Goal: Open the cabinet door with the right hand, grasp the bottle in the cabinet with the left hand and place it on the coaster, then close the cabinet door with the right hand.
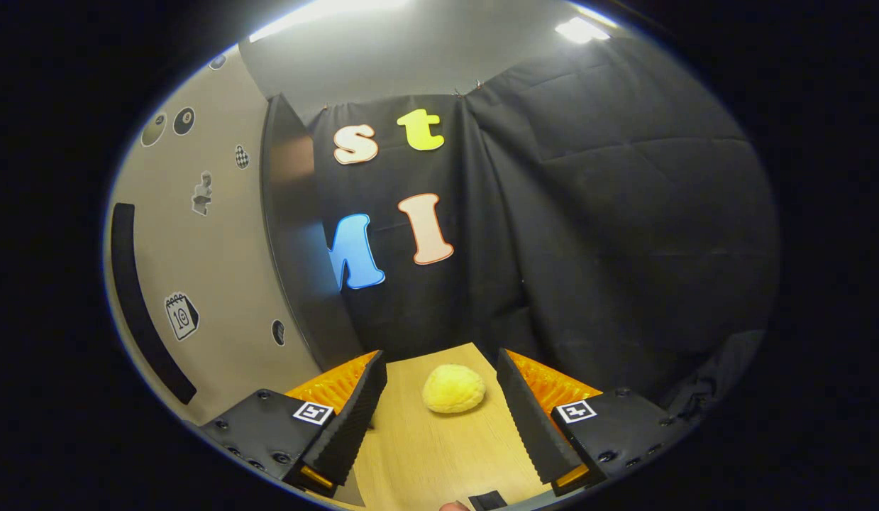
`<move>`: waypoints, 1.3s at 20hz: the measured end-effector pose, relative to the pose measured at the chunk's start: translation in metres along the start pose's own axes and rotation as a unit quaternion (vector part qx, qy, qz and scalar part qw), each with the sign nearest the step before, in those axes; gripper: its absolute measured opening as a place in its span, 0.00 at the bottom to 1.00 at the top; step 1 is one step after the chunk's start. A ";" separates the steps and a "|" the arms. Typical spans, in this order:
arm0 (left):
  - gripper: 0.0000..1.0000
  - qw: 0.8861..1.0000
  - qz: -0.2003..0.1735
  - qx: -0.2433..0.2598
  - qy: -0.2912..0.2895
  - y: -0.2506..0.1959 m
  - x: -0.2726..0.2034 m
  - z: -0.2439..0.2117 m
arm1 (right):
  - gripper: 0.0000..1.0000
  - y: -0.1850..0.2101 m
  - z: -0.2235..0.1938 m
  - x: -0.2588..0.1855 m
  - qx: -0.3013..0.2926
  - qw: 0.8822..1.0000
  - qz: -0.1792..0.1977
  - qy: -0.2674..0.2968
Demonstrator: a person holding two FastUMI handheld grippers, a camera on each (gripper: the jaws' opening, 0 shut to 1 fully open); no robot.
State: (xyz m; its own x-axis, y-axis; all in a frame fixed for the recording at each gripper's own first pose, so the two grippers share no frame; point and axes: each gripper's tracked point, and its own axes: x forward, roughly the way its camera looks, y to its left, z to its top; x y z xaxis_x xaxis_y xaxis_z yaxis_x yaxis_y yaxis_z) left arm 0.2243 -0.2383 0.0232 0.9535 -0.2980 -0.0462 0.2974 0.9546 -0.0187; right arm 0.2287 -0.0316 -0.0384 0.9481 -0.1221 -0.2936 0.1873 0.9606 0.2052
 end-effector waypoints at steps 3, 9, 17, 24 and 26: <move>0.81 1.000 -0.005 -0.002 0.005 0.008 0.024 -0.012 | 0.98 -0.002 -0.007 -0.004 0.000 1.000 -0.022 0.003; 0.78 1.000 -0.016 -0.006 0.022 0.013 0.065 -0.041 | 0.98 0.000 -0.016 0.001 -0.001 0.999 -0.039 0.014; 0.72 1.000 -0.004 -0.014 0.006 0.025 0.058 -0.033 | 0.98 0.003 -0.009 0.014 -0.024 0.999 -0.027 0.017; 0.74 1.000 0.016 -0.015 -0.013 0.033 0.012 -0.020 | 0.98 0.003 0.000 0.028 -0.028 1.000 0.006 0.014; 0.72 0.999 0.024 -0.014 -0.020 0.034 -0.007 -0.019 | 0.98 0.006 -0.002 0.033 -0.034 0.999 0.021 0.019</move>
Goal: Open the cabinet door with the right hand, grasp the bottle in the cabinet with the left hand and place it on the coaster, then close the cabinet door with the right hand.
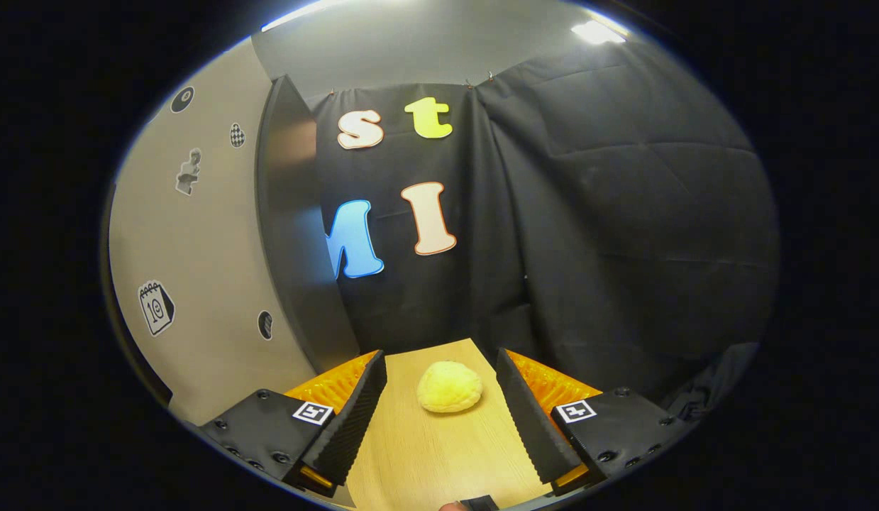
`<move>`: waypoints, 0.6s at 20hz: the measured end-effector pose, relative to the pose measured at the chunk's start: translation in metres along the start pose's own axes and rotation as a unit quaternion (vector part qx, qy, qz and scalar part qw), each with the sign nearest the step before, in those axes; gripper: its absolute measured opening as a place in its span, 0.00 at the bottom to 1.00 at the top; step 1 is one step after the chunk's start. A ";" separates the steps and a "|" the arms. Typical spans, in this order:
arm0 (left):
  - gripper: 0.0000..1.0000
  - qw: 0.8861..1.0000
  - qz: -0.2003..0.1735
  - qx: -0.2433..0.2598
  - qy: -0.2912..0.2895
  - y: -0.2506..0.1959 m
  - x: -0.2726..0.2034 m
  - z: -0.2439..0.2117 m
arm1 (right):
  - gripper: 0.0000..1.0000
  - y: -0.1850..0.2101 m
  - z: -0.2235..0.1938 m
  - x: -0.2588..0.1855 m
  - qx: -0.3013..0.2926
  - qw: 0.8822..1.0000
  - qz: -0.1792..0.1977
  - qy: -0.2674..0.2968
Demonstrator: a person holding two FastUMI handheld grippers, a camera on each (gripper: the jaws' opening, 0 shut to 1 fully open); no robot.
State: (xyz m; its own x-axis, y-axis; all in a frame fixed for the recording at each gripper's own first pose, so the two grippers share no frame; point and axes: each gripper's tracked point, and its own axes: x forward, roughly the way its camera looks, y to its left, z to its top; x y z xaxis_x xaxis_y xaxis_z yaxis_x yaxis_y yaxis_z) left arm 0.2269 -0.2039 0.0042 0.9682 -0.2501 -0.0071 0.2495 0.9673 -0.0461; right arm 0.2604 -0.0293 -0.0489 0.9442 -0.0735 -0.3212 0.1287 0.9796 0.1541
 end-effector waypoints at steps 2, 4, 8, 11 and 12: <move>0.72 1.000 0.013 -0.002 -0.004 0.005 -0.021 -0.001 | 0.98 0.001 -0.001 0.004 -0.010 1.000 0.014 0.002; 0.72 0.999 0.031 -0.005 -0.008 0.013 -0.039 -0.003 | 0.98 0.003 0.000 0.007 -0.018 0.999 0.027 0.002; 0.72 0.997 0.071 -0.012 -0.002 0.028 -0.079 -0.015 | 0.93 0.005 0.000 0.014 -0.013 0.998 0.056 0.003; 0.72 0.995 0.095 -0.012 -0.003 0.037 -0.110 -0.024 | 0.98 0.007 -0.004 0.018 -0.028 0.997 0.077 0.007; 0.72 0.995 0.102 -0.010 -0.002 0.040 -0.120 -0.028 | 0.98 0.007 -0.006 0.019 -0.036 0.996 0.082 0.007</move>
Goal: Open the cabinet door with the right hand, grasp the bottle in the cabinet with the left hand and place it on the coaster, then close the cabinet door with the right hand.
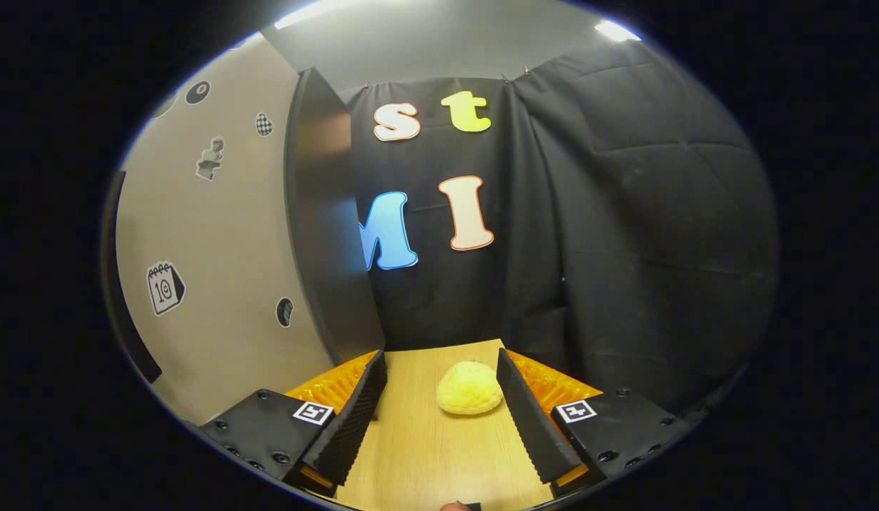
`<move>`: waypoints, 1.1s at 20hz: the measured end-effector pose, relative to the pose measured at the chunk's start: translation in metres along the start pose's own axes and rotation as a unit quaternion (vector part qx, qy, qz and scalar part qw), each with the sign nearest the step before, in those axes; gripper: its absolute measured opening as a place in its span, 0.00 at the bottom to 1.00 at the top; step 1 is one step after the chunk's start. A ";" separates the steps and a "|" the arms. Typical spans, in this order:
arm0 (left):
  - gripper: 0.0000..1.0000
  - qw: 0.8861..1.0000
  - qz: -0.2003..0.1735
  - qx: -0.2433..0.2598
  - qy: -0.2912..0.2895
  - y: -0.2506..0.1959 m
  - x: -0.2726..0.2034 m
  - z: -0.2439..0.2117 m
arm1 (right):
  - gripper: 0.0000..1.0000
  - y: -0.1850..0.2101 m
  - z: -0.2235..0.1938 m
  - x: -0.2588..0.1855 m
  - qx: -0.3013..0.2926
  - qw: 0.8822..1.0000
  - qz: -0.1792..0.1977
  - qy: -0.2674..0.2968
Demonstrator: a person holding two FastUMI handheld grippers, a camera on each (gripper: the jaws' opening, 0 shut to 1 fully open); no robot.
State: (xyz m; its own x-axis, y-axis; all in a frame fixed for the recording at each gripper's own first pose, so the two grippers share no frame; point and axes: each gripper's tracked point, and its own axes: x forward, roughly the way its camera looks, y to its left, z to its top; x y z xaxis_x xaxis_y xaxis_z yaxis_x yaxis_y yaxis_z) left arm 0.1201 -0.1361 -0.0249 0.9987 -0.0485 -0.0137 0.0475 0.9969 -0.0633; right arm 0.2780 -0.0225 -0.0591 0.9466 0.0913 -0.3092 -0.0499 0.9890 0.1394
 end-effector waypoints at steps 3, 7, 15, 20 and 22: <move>0.72 1.000 0.024 -0.002 0.002 0.014 -0.037 -0.012 | 0.98 0.003 -0.003 0.003 -0.010 1.000 0.018 -0.003; 0.72 0.998 0.055 -0.006 0.013 0.023 -0.076 -0.030 | 0.98 -0.002 -0.004 0.004 -0.007 1.000 0.021 -0.014; 0.74 0.994 0.082 -0.051 0.058 0.030 -0.134 -0.116 | 0.98 -0.017 -0.006 0.006 0.006 1.000 0.007 -0.009; 0.72 0.987 0.113 -0.065 0.092 0.044 -0.156 -0.174 | 0.98 -0.013 -0.002 0.003 -0.011 1.000 0.009 -0.009; 0.72 0.986 0.120 -0.066 0.100 0.047 -0.162 -0.192 | 0.98 -0.010 0.002 0.003 -0.019 1.000 0.012 -0.009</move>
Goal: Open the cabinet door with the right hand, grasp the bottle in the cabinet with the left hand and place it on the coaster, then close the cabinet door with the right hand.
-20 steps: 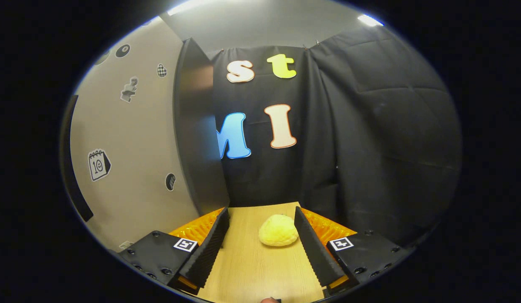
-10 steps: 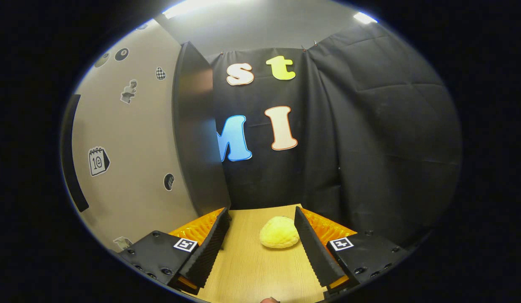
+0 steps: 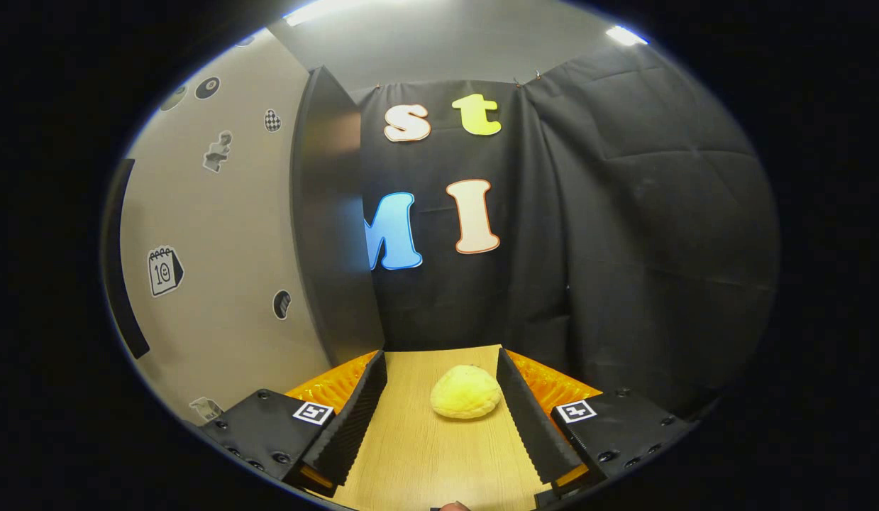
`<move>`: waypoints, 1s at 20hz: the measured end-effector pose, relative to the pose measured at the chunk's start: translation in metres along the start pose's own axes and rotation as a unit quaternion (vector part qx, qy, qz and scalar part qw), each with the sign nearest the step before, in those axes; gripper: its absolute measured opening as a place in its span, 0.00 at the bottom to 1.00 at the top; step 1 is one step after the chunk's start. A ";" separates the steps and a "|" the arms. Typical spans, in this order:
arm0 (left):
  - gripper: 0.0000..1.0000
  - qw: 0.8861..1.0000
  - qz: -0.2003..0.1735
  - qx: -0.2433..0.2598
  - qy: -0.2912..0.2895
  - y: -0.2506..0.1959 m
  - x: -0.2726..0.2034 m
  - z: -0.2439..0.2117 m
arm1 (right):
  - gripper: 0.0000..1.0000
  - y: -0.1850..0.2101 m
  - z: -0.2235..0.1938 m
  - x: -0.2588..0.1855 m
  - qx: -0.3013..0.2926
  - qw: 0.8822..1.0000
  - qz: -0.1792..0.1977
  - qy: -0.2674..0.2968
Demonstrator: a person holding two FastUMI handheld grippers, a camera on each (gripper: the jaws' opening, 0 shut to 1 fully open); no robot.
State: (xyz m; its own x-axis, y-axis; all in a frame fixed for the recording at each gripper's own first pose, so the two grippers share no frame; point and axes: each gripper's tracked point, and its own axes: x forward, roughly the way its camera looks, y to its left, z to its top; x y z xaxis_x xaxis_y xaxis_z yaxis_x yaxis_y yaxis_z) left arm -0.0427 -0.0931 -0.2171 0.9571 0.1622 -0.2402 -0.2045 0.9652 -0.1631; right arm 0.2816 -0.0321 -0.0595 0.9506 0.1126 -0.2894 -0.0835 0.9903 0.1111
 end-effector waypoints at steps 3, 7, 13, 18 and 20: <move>0.72 1.000 0.008 0.008 0.007 0.008 0.003 -0.025 | 0.98 0.005 0.008 -0.002 -0.014 1.000 0.003 -0.004; 0.74 0.999 0.018 0.019 0.018 0.015 0.009 -0.057 | 0.98 0.013 0.016 -0.006 -0.031 0.999 0.006 -0.008; 0.72 0.998 0.028 0.030 0.038 0.023 0.014 -0.092 | 0.98 0.026 0.021 -0.010 -0.051 0.999 0.014 -0.009; 0.76 0.998 0.029 0.030 0.049 0.025 -0.001 -0.108 | 0.98 0.037 0.017 -0.008 -0.052 0.998 0.021 -0.008; 0.72 0.998 0.027 0.037 0.053 0.023 -0.005 -0.110 | 0.98 0.040 0.013 -0.006 -0.052 0.998 0.024 -0.006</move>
State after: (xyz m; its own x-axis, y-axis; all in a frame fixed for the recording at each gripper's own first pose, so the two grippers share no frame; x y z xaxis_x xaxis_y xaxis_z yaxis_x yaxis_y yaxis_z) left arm -0.0745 -0.0942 -0.3246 0.9174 0.1952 -0.3469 -0.2354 0.9688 -0.0775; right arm 0.2762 0.0060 -0.0405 0.9481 0.1589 -0.2754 -0.1582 0.9871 0.0247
